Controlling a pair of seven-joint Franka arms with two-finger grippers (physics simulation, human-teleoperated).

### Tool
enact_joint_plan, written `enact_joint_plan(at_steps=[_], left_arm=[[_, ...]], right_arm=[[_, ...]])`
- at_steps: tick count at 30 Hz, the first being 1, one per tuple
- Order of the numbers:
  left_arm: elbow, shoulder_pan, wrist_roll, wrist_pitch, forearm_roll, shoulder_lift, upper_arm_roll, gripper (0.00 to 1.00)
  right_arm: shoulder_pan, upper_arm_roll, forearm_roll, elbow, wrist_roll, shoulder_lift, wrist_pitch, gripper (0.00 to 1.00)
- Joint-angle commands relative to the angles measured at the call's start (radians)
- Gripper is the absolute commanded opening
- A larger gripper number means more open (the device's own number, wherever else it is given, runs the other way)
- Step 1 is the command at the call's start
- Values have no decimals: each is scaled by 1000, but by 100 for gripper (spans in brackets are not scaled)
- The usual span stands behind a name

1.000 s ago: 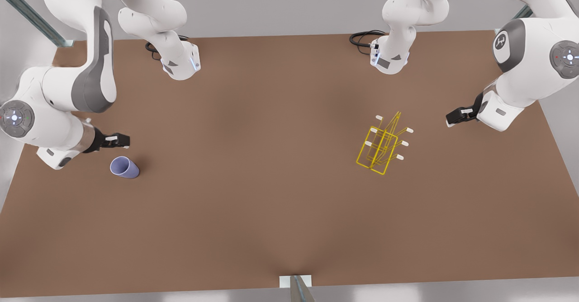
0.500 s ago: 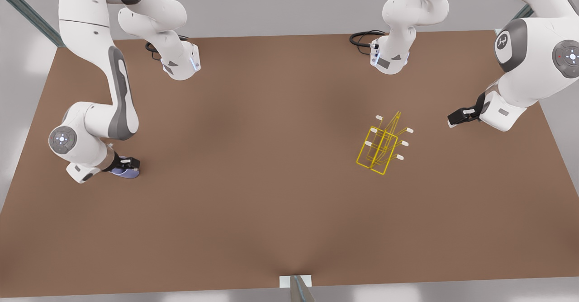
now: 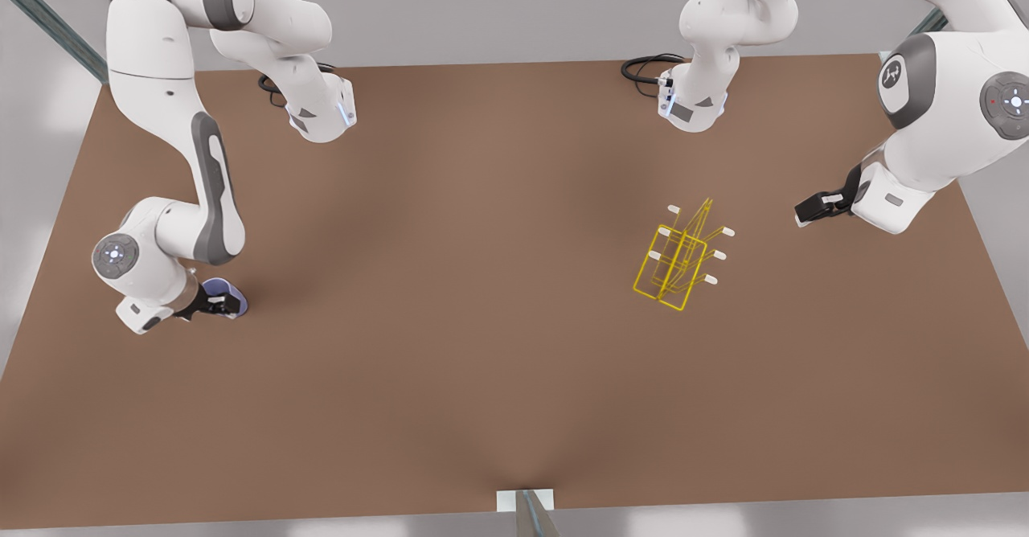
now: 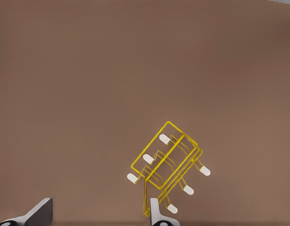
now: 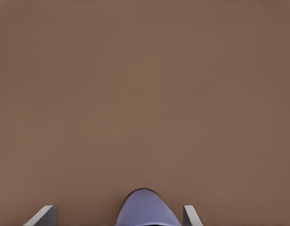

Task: Place the cup on the cup holder

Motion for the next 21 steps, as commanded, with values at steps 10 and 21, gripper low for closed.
enact_joint_plan(at_steps=[10, 21], left_arm=[[0, 0, -5, -1, 1, -1, 0, 100], [0, 2, -5, -1, 1, 1, 6, 100]], right_arm=[[1, -1, 28, -86, -144, -95, -41, 100], [6, -1, 30, -98, -143, -69, -67, 100]])
